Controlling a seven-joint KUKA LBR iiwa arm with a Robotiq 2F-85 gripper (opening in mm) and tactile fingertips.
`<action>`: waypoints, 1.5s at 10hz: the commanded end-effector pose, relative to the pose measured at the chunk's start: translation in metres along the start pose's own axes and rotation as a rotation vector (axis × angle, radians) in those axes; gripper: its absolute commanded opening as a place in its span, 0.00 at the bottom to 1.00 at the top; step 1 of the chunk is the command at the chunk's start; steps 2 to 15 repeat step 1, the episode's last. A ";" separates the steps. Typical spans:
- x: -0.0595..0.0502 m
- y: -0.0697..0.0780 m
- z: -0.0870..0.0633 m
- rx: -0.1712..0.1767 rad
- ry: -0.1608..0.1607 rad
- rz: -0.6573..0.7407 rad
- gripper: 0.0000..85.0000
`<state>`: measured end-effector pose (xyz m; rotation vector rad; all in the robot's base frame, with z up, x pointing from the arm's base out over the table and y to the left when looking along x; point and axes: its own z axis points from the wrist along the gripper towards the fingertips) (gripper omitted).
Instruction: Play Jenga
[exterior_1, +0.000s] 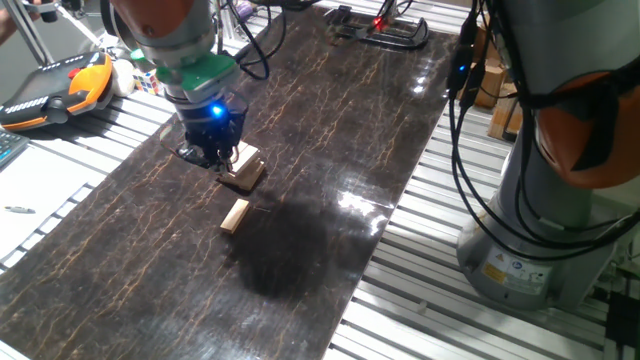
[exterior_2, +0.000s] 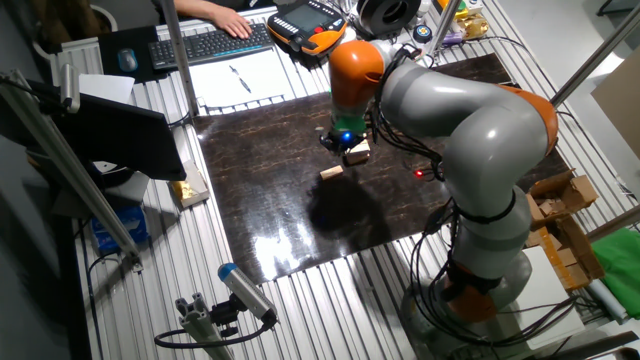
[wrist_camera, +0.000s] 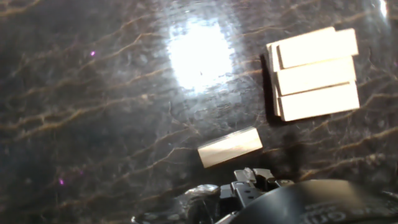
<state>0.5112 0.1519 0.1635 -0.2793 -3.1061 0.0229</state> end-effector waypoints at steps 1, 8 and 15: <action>0.001 0.001 0.001 0.000 -0.001 -0.212 0.01; 0.001 0.001 0.001 0.000 -0.001 -0.212 0.01; 0.001 0.001 0.001 0.000 -0.001 -0.212 0.01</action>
